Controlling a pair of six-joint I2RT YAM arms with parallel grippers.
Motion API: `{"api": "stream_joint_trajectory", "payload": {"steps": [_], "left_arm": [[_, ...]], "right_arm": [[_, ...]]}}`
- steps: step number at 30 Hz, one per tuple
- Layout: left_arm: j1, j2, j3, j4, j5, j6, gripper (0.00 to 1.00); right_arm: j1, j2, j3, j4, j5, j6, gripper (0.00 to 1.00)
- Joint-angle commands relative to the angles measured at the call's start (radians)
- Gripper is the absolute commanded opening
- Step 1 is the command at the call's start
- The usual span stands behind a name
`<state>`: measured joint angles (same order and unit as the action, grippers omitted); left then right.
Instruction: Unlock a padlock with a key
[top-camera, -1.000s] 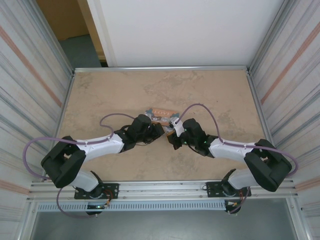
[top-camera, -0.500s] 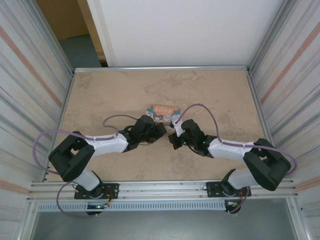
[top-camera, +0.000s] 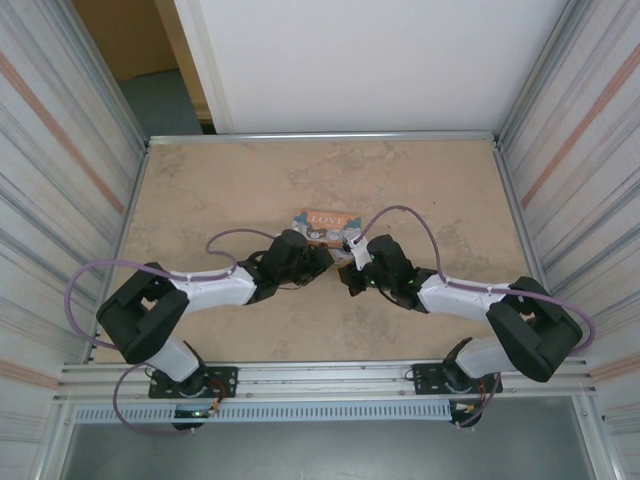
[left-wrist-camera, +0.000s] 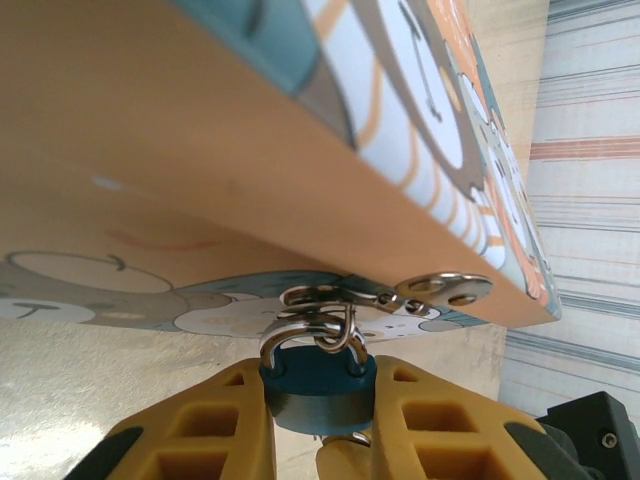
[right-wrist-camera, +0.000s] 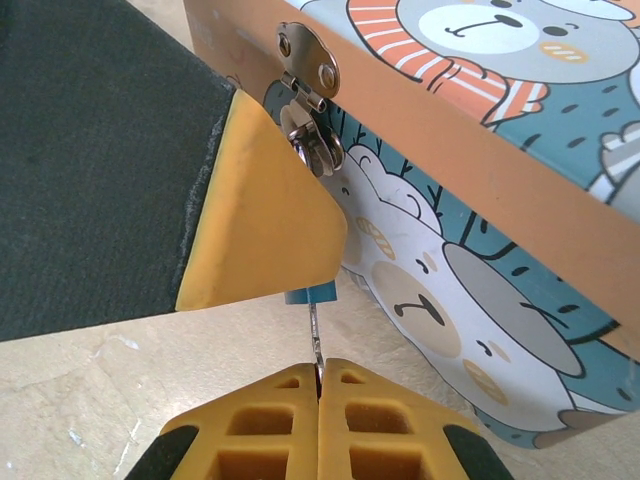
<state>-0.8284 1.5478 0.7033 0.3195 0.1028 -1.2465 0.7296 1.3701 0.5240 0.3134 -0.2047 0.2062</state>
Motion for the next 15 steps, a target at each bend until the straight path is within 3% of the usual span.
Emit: {"api": "stream_joint_trajectory", "payload": {"steps": [1, 8, 15], "left_arm": [[-0.086, -0.023, 0.022, 0.027, 0.212, 0.014, 0.16], [-0.085, -0.035, 0.027, 0.021, 0.209, 0.039, 0.16], [-0.087, -0.046, 0.021, 0.002, 0.208, 0.048, 0.16]], "right_arm": [[-0.01, -0.028, 0.097, 0.334, -0.17, 0.037, 0.0], [0.001, -0.003, 0.118, 0.315, -0.196, 0.123, 0.0], [-0.009, 0.008, 0.133, 0.326, -0.202, 0.088, 0.0]]}}
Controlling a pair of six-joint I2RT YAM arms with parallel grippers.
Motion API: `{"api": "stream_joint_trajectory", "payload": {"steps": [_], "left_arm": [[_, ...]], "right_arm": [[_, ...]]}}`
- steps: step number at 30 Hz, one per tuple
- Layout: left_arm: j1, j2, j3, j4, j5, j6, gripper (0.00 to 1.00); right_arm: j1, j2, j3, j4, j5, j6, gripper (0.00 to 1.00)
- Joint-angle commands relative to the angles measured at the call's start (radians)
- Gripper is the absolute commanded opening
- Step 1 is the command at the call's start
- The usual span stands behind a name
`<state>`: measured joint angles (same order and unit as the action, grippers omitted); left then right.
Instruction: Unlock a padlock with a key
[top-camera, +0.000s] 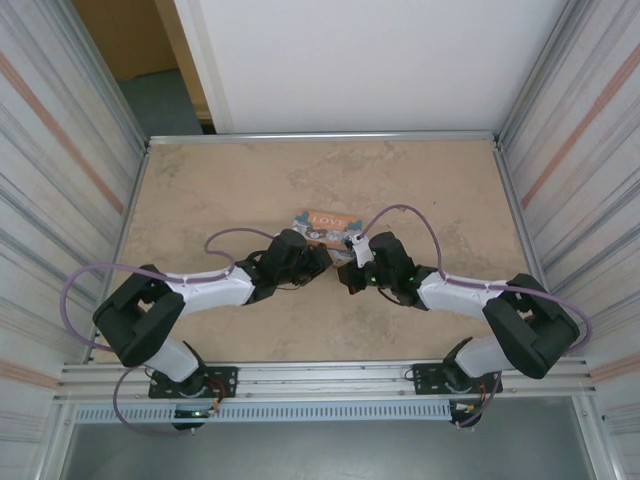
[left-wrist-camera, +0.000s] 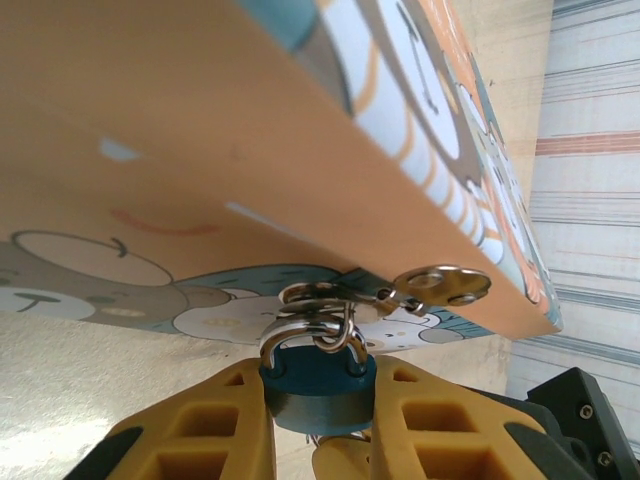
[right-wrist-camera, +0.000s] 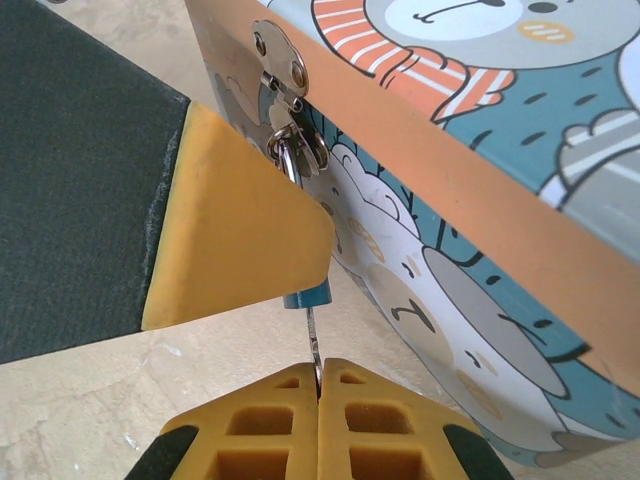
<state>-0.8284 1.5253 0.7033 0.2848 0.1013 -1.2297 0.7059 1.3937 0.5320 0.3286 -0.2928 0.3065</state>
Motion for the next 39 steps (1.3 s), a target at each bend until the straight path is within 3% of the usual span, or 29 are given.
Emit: {"api": "stream_joint_trajectory", "payload": {"steps": [1, 7, 21, 39], "left_arm": [[-0.087, -0.024, 0.021, 0.032, 0.212, 0.031, 0.16], [-0.09, -0.03, 0.017, 0.024, 0.22, 0.035, 0.16], [-0.092, -0.029, 0.03, 0.016, 0.25, 0.024, 0.16], [-0.091, 0.074, 0.001, 0.107, 0.222, -0.02, 0.16]], "right_arm": [[0.009, -0.017, 0.127, 0.312, -0.12, -0.021, 0.0], [-0.024, -0.022, 0.139, 0.312, -0.158, -0.092, 0.0], [-0.006, -0.042, 0.119, 0.3, -0.072, -0.213, 0.0], [-0.01, 0.005, 0.009, 0.303, -0.044, -0.084, 0.0]]}}
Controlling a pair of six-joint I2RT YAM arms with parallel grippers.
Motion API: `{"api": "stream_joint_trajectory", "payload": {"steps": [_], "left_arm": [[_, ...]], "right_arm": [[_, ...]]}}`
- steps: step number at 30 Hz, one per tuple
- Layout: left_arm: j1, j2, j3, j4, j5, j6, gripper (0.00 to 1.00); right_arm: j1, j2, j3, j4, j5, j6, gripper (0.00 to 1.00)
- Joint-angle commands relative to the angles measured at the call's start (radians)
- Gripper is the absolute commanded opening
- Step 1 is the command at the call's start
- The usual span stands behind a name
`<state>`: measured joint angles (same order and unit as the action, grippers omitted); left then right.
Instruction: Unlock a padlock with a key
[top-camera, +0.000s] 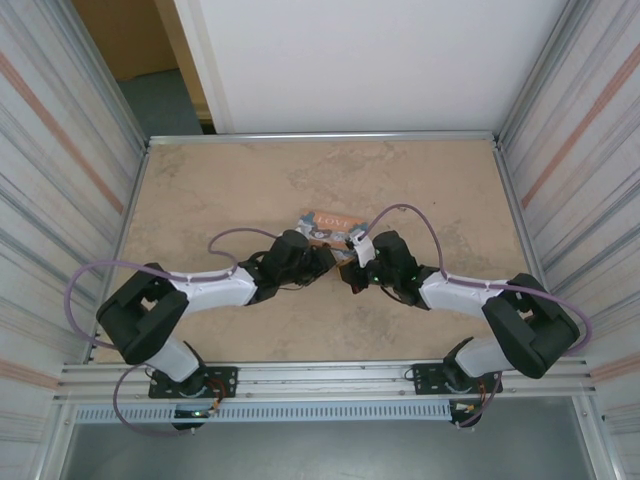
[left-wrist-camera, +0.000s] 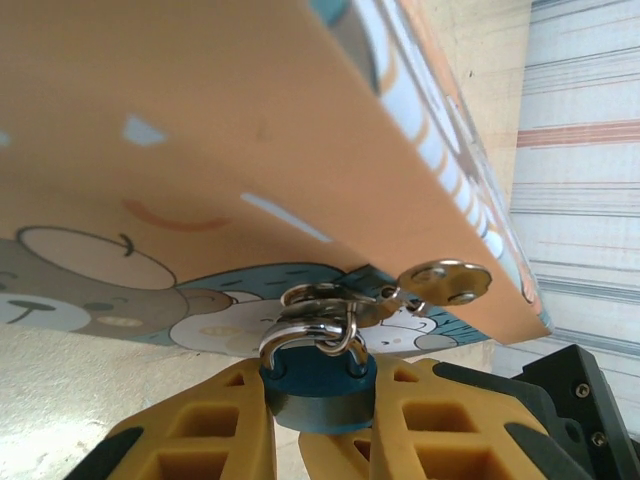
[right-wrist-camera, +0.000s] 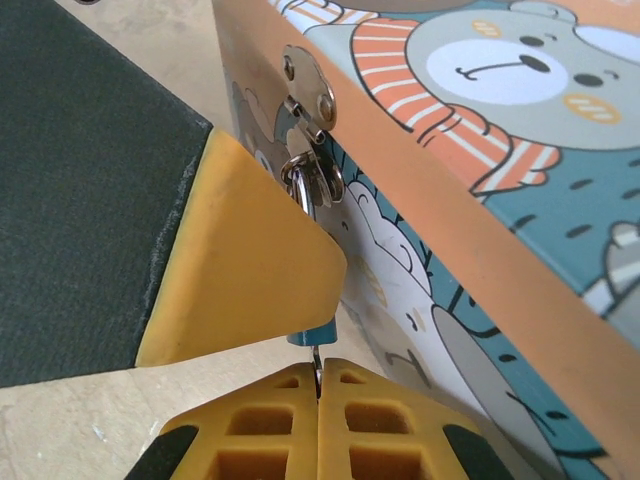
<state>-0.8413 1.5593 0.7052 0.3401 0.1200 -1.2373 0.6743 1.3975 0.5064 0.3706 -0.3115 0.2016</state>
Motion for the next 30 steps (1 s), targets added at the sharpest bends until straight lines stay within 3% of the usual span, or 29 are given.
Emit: {"api": "stream_joint_trajectory", "payload": {"steps": [1, 10, 21, 26, 30], "left_arm": [[-0.078, 0.052, -0.007, 0.069, 0.204, -0.018, 0.16], [-0.073, 0.141, -0.019, 0.16, 0.192, -0.025, 0.17], [-0.062, 0.072, -0.039, 0.115, 0.158, 0.047, 0.41], [-0.056, -0.013, -0.08, 0.099, 0.126, 0.086, 0.53], [-0.042, -0.113, -0.121, 0.055, 0.095, 0.119, 0.57]], "right_arm": [[0.022, 0.007, 0.027, 0.253, -0.021, 0.021, 0.0], [0.016, 0.056, -0.065, 0.28, 0.021, 0.069, 0.0], [0.009, 0.047, -0.123, 0.229, 0.055, 0.164, 0.0], [0.01, 0.029, -0.121, 0.174, 0.047, 0.191, 0.0], [0.012, -0.009, -0.111, 0.128, 0.032, 0.226, 0.0]]}}
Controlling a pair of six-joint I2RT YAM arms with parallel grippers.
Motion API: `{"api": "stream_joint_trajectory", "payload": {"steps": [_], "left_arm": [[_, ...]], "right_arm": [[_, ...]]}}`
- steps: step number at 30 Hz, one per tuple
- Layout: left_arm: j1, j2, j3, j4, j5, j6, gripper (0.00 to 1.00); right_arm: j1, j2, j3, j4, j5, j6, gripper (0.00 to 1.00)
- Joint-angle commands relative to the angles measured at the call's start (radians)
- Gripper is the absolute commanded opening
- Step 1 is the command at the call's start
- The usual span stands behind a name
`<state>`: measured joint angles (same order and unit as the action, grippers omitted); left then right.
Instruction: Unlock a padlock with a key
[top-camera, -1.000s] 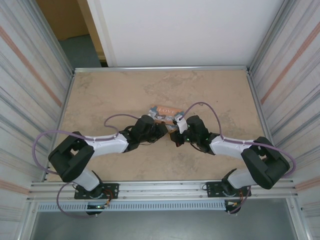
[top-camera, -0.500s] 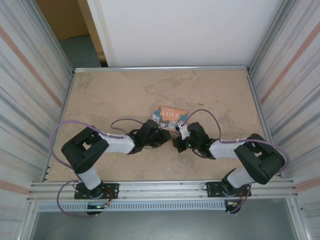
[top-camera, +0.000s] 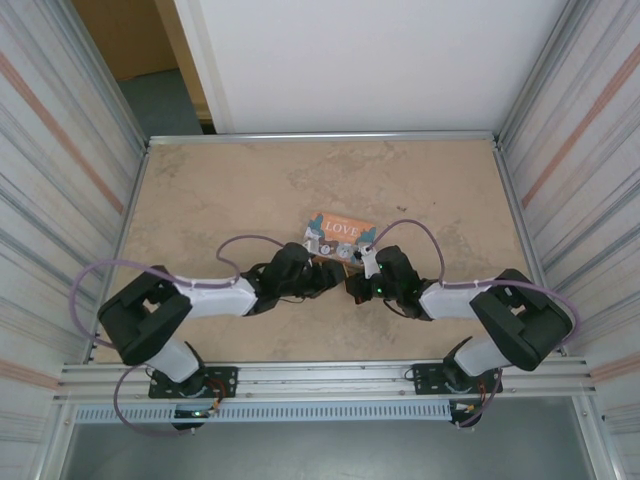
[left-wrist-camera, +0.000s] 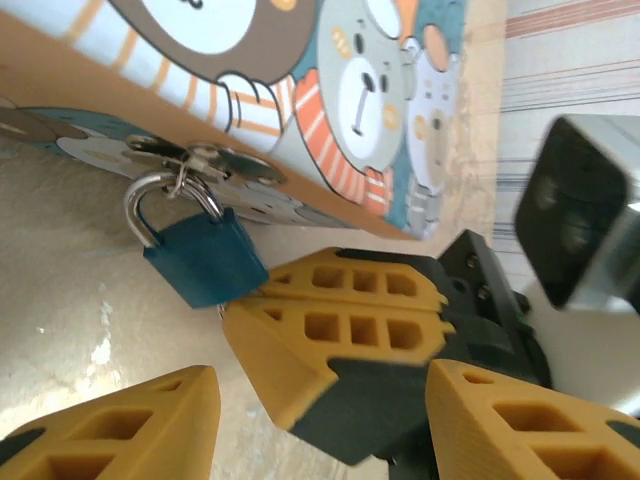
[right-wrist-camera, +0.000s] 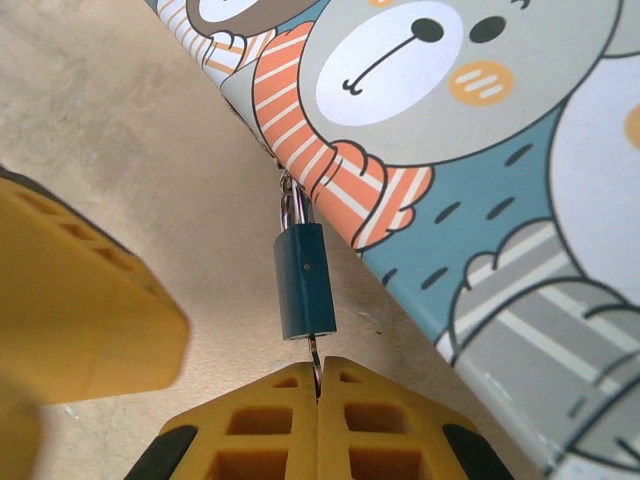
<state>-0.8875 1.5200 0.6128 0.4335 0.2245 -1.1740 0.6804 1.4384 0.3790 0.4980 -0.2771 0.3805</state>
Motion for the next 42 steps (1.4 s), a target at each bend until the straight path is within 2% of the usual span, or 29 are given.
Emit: {"api": "stream_joint_trajectory", "payload": {"steps": [1, 7, 14, 26, 32, 42], "left_arm": [[0.008, -0.1, -0.04, -0.053, -0.018, 0.061, 0.58], [0.034, -0.276, -0.157, -0.095, -0.111, 0.042, 0.62], [0.036, -0.368, -0.267, 0.011, -0.137, -0.041, 0.63], [0.009, -0.233, -0.321, 0.282, -0.103, -0.227, 0.59], [-0.002, -0.131, -0.338, 0.425, -0.092, -0.322, 0.55], [-0.005, -0.006, -0.346, 0.579, -0.102, -0.368, 0.52]], "right_arm": [[0.007, -0.063, 0.018, -0.01, -0.005, 0.057, 0.0], [0.014, -0.157, 0.046, -0.136, -0.02, 0.145, 0.0], [0.029, -0.206, 0.093, -0.31, -0.064, 0.279, 0.0], [0.113, -0.186, 0.084, -0.22, 0.032, 0.573, 0.0], [0.151, -0.153, 0.085, -0.179, 0.077, 0.644, 0.0], [0.165, -0.131, 0.086, -0.158, 0.088, 0.669, 0.0]]}}
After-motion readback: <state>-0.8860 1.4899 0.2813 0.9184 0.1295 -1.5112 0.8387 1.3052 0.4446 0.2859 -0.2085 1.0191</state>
